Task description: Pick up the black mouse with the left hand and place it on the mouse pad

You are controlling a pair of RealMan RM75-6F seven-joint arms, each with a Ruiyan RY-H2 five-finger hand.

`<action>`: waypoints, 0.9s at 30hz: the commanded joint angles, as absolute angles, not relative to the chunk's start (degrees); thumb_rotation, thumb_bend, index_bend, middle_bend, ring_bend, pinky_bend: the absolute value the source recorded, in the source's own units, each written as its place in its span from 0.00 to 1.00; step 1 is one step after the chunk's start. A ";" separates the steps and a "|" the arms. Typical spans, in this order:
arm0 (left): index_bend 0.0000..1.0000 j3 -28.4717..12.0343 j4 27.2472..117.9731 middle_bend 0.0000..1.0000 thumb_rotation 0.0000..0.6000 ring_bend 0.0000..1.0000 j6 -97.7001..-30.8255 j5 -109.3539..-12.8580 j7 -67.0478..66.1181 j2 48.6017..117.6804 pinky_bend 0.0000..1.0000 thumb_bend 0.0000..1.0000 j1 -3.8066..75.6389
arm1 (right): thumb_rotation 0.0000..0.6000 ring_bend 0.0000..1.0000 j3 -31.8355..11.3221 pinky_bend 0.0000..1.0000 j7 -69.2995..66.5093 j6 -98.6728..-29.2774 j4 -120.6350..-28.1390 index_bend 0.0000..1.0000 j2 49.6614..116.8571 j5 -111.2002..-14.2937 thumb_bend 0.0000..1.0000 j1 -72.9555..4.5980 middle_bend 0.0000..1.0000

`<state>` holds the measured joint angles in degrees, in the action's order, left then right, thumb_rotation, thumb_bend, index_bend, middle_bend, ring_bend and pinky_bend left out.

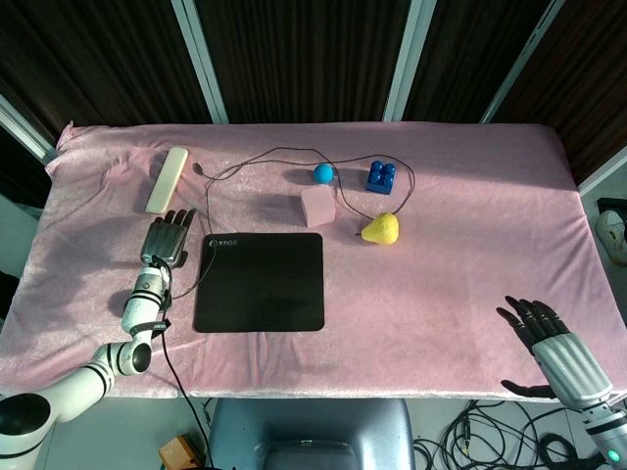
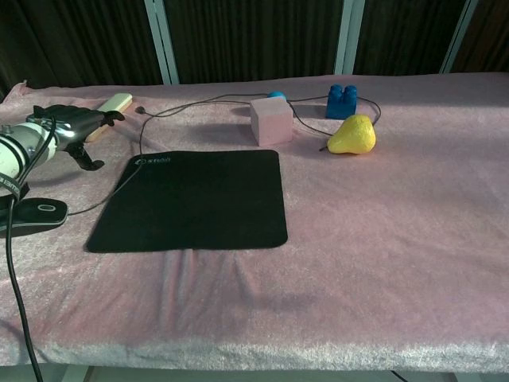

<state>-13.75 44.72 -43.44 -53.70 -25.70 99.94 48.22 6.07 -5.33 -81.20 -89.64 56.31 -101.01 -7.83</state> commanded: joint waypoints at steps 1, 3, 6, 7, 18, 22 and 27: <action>0.09 -13.65 44.50 0.12 1.00 0.12 -43.60 -53.82 -25.75 100.18 0.29 0.36 48.12 | 1.00 0.01 6.20 0.19 -5.08 -80.96 -89.67 0.00 56.34 -101.13 0.04 -7.91 0.00; 0.09 -13.75 44.70 0.12 1.00 0.12 -43.73 -53.94 -25.35 100.18 0.29 0.36 48.00 | 1.00 0.01 6.22 0.19 -4.92 -80.83 -89.69 0.00 56.38 -101.12 0.05 -7.96 0.00; 0.09 -13.77 45.23 0.12 1.00 0.12 -44.16 -54.51 -24.71 99.86 0.29 0.35 47.83 | 1.00 0.01 6.30 0.19 -4.79 -80.72 -89.73 0.00 56.36 -101.19 0.04 -8.02 0.00; 0.09 -13.75 45.32 0.12 1.00 0.12 -44.36 -54.67 -24.66 99.79 0.29 0.34 47.78 | 1.00 0.01 6.29 0.19 -4.78 -80.73 -89.73 0.00 56.38 -101.21 0.05 -8.03 0.00; 0.09 -14.02 48.76 0.09 1.00 0.10 -47.14 -56.44 -21.79 98.00 0.25 0.25 46.27 | 1.00 0.01 6.33 0.19 -4.81 -80.67 -89.58 0.00 56.50 -101.25 0.04 -8.15 0.00; 0.07 -12.96 52.40 0.06 1.00 0.07 -48.60 -57.90 -21.82 95.64 0.21 0.15 44.91 | 1.00 0.01 6.33 0.19 -4.87 -80.28 -89.58 0.00 56.47 -101.22 0.05 -8.42 0.00; 0.05 -12.70 62.16 0.03 1.00 0.05 -50.32 -58.75 -18.41 90.09 0.20 0.12 41.87 | 1.00 0.01 6.43 0.19 -4.91 -79.88 -89.63 0.00 56.39 -101.30 0.04 -8.69 0.00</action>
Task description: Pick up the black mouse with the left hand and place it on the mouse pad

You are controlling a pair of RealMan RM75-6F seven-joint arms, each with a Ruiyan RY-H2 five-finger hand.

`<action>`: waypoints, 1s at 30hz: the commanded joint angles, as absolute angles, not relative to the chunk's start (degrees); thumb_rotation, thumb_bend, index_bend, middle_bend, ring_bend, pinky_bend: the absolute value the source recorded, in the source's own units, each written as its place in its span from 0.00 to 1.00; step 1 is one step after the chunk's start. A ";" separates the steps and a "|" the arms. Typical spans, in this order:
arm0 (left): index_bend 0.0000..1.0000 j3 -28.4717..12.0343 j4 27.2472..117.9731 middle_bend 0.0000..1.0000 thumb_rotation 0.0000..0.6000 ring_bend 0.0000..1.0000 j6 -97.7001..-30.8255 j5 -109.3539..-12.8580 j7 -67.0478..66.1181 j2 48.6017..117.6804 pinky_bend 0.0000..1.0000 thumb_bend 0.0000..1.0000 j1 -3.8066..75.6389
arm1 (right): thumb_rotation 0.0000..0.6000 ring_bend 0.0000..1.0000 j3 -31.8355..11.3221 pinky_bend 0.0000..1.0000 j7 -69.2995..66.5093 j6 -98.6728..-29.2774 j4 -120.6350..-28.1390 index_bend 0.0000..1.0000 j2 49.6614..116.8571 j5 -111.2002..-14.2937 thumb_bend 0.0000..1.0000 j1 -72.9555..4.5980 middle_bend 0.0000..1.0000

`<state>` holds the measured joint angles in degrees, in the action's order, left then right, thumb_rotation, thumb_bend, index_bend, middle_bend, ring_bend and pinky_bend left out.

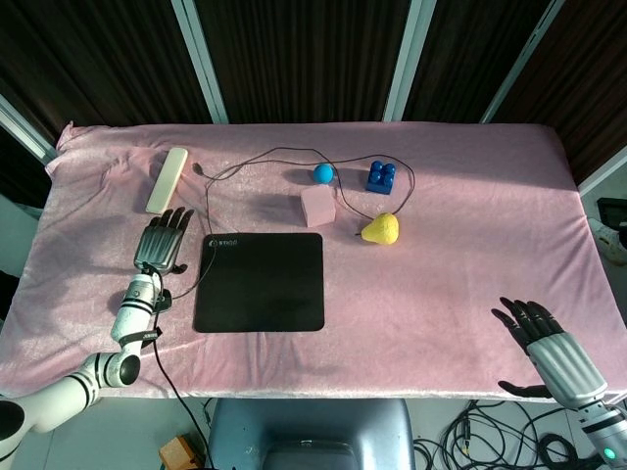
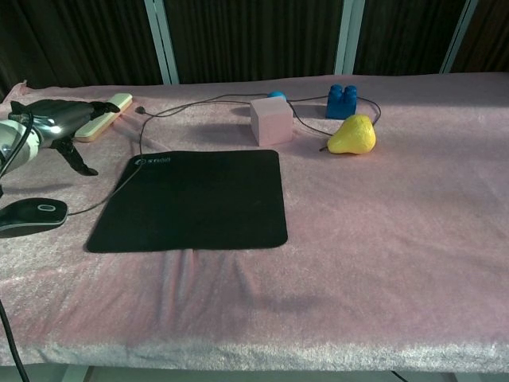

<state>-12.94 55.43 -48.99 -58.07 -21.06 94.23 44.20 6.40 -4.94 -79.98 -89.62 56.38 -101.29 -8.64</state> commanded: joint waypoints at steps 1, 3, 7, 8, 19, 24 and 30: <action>0.05 -12.80 64.16 0.02 1.00 0.04 -50.65 -58.78 -17.90 88.92 0.20 0.11 41.40 | 1.00 0.01 6.47 0.19 -4.85 -79.78 -89.63 0.00 56.40 -101.32 0.05 -8.74 0.00; 0.04 -12.83 67.26 0.01 1.00 0.04 -51.43 -58.96 -17.73 86.98 0.20 0.10 40.74 | 1.00 0.01 6.53 0.19 -4.70 -79.58 -89.68 0.00 56.40 -101.35 0.05 -8.81 0.00; 0.04 -12.80 74.26 0.01 1.00 0.03 -53.33 -58.87 -18.05 82.90 0.20 0.00 39.30 | 1.00 0.01 6.73 0.19 -4.30 -79.24 -89.78 0.00 56.46 -101.53 0.04 -8.95 0.00; 0.04 -12.75 75.83 0.00 1.00 0.03 -53.39 -58.49 -18.01 82.03 0.20 0.00 38.95 | 1.00 0.01 6.73 0.19 -4.26 -79.17 -89.80 0.00 56.46 -101.50 0.04 -8.98 0.00; 0.00 -8.15 91.24 0.00 1.00 0.00 -53.63 -52.27 -24.39 72.68 0.22 0.00 35.73 | 1.00 0.01 6.78 0.19 -4.24 -78.56 -90.18 0.00 56.28 -101.19 0.05 -9.34 0.00; 0.00 -5.94 93.17 0.00 1.00 0.00 -54.22 -51.17 -26.89 71.73 0.22 0.00 35.40 | 1.00 0.01 6.82 0.19 -4.11 -78.32 -90.26 0.00 56.27 -101.10 0.05 -9.45 0.00; 0.00 -4.72 91.38 0.00 1.00 0.00 -54.08 -51.55 -26.58 73.60 0.22 0.00 35.42 | 1.00 0.01 6.81 0.19 -3.90 -77.89 -90.47 0.00 56.24 -100.86 0.05 -9.66 0.00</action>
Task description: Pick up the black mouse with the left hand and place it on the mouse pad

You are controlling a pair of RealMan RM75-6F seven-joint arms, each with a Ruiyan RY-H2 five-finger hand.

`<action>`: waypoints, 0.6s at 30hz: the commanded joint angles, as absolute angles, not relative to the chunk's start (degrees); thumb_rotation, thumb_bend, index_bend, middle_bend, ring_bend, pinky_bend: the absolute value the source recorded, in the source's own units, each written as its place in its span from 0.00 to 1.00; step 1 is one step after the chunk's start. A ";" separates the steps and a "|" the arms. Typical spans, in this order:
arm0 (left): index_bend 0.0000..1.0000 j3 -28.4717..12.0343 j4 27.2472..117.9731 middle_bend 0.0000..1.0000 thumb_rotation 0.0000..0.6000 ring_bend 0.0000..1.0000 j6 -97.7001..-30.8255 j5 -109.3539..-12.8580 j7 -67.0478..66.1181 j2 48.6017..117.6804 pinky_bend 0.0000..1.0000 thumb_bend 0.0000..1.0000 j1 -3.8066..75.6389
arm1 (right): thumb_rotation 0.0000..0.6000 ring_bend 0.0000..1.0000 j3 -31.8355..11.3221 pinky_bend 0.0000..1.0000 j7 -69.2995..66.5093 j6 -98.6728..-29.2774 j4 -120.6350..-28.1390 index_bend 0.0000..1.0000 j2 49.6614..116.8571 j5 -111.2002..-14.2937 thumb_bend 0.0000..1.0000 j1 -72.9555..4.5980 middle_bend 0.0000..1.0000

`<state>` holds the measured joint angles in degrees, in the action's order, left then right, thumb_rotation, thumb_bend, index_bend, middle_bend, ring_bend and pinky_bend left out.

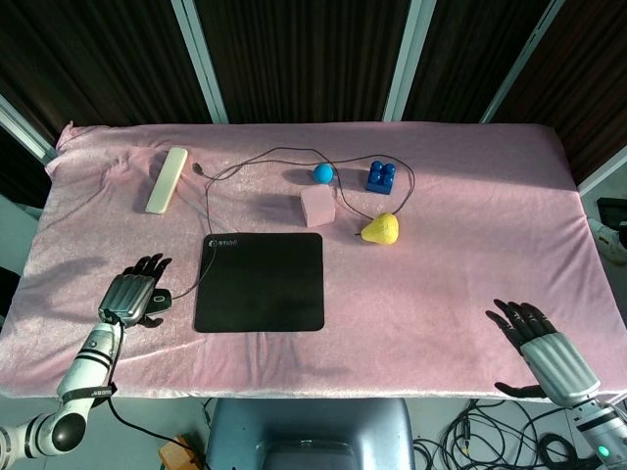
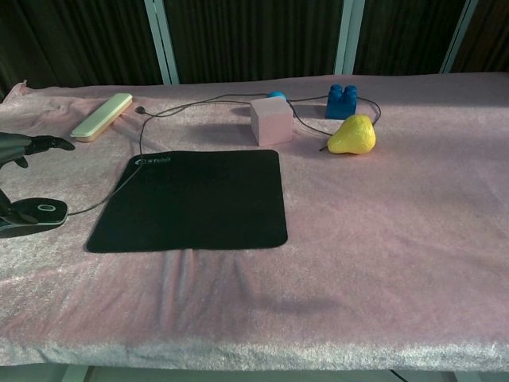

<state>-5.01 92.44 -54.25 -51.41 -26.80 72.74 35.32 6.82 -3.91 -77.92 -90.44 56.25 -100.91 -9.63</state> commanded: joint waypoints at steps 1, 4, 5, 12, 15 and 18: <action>0.00 -4.67 90.77 0.00 1.00 0.00 -53.90 -51.54 -26.44 74.02 0.22 0.00 35.52 | 1.00 0.01 6.81 0.19 -3.91 -77.89 -90.48 0.00 56.23 -100.84 0.04 -9.66 0.00; 0.00 -4.48 88.60 0.00 1.00 0.00 -53.20 -51.34 -26.21 75.38 0.22 0.00 35.92 | 1.00 0.01 6.83 0.19 -3.91 -77.91 -90.48 0.00 56.21 -100.82 0.04 -9.66 0.00; 0.00 -4.50 88.03 0.00 1.00 0.00 -53.09 -51.26 -26.03 75.81 0.22 0.00 35.99 | 1.00 0.01 6.84 0.19 -3.92 -77.91 -90.49 0.00 56.22 -100.83 0.04 -9.67 0.00; 0.01 -4.60 84.37 0.07 1.00 0.07 -53.53 -51.19 -25.47 79.17 0.24 0.02 36.29 | 1.00 0.01 6.97 0.19 -3.87 -77.82 -90.53 0.00 56.18 -100.90 0.05 -9.71 0.00; 0.06 -5.14 82.19 0.17 1.00 0.15 -54.55 -51.29 -24.67 81.04 0.27 0.11 36.09 | 1.00 0.01 7.05 0.19 -3.95 -77.90 -90.50 0.00 56.13 -101.00 0.05 -9.69 0.00; 0.15 -5.71 80.28 0.28 1.00 0.26 -55.77 -51.45 -23.95 82.57 0.34 0.12 35.76 | 1.00 0.01 7.05 0.19 -4.08 -78.00 -90.45 0.00 56.11 -101.02 0.04 -9.68 0.00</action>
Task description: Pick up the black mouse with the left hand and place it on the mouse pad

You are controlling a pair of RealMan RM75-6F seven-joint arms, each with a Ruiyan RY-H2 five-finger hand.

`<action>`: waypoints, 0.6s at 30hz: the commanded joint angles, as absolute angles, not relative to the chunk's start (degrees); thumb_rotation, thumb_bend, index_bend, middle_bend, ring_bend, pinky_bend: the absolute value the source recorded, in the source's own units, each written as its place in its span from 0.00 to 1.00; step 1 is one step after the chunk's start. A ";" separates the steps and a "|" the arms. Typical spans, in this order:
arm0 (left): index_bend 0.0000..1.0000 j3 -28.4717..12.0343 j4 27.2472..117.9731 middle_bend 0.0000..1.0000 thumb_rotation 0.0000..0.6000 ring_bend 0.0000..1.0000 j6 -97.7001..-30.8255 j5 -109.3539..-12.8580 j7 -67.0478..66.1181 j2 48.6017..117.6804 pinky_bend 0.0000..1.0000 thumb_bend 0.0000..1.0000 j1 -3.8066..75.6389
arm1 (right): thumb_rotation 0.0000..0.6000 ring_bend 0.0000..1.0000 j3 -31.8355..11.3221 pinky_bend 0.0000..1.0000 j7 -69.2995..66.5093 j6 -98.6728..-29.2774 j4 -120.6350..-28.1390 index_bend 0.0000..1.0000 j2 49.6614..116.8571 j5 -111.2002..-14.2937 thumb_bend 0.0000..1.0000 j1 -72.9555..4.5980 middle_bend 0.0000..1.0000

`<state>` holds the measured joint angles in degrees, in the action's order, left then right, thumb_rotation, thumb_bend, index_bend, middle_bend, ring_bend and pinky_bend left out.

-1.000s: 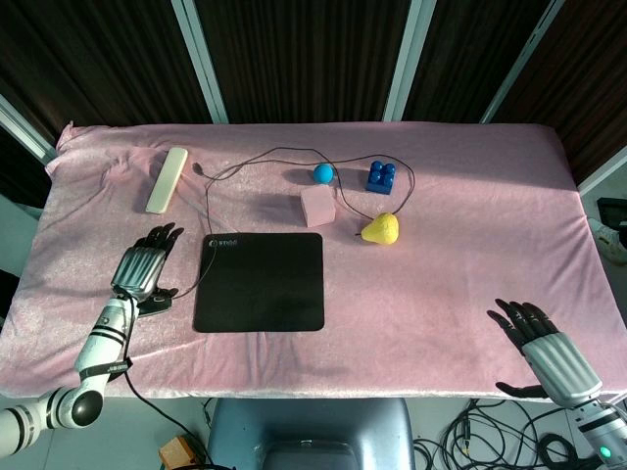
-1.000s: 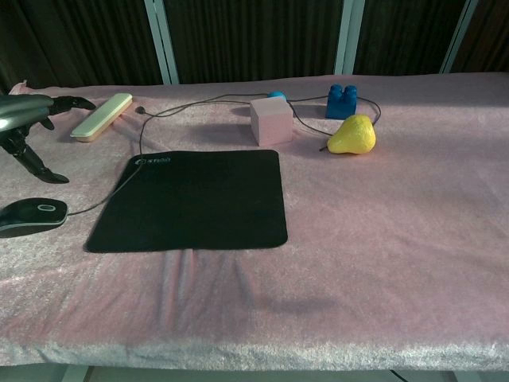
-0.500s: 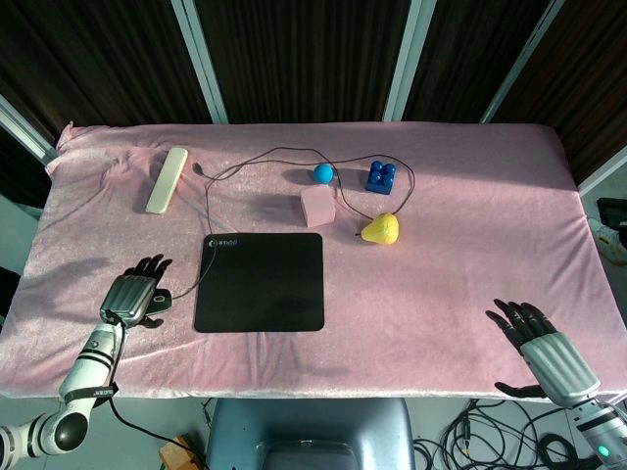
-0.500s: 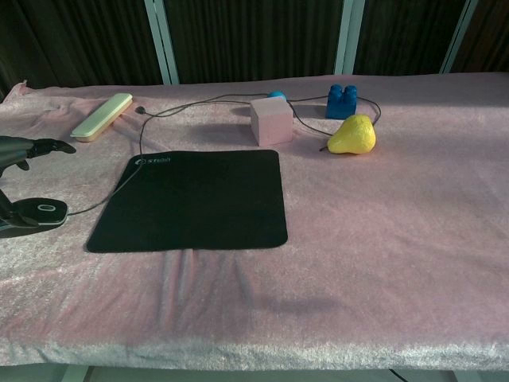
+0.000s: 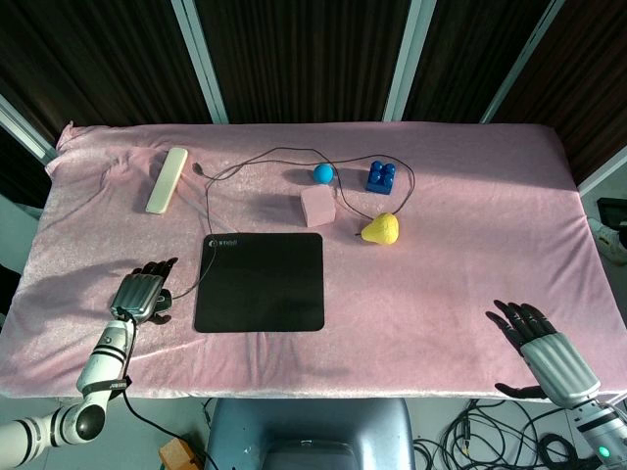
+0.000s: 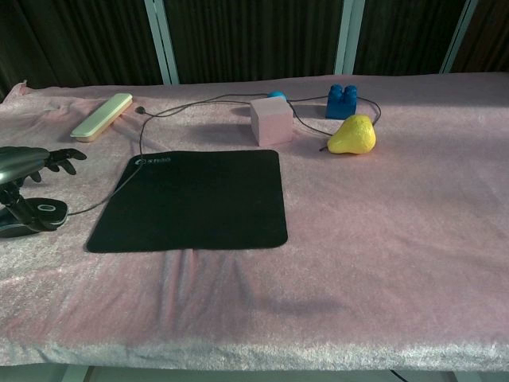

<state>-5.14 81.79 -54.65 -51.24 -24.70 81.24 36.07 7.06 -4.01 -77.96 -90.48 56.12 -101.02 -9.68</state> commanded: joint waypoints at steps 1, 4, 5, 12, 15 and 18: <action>0.19 -5.79 79.84 0.33 1.00 0.31 -55.97 -51.77 -23.56 82.83 0.38 0.13 35.65 | 1.00 0.01 7.04 0.19 -4.10 -78.01 -90.45 0.00 56.11 -100.99 0.05 -9.68 0.00; 0.25 -5.89 78.87 0.40 1.00 0.38 -56.21 -52.10 -22.91 83.20 0.47 0.13 35.28 | 1.00 0.01 7.05 0.19 -4.13 -78.02 -90.46 0.00 56.10 -100.96 0.04 -9.68 0.00; 0.26 -5.85 78.82 0.41 1.00 0.39 -56.03 -51.98 -22.96 83.10 0.48 0.13 35.24 | 1.00 0.01 7.07 0.19 -4.14 -78.04 -90.46 0.00 56.09 -100.98 0.04 -9.67 0.00; 0.26 -5.00 80.79 0.37 1.00 0.38 -54.49 -49.92 -25.85 80.92 0.48 0.15 35.33 | 1.00 0.01 7.14 0.19 -3.87 -77.90 -90.51 0.00 56.19 -101.03 0.04 -9.72 0.00; 0.26 -4.90 81.99 0.37 1.00 0.38 -54.65 -49.71 -26.39 80.03 0.48 0.16 35.28 | 1.00 0.01 7.15 0.19 -3.72 -77.75 -90.54 0.00 56.23 -100.97 0.05 -9.76 0.00; 0.26 -4.74 82.40 0.37 1.00 0.38 -54.78 -48.97 -27.64 79.59 0.48 0.16 35.44 | 1.00 0.01 7.20 0.19 -3.62 -77.70 -90.59 0.00 56.25 -101.05 0.05 -9.80 0.00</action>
<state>-4.84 82.19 -54.70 -49.34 -27.18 79.79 35.36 7.20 -3.62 -77.70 -90.59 56.25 -101.06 -9.80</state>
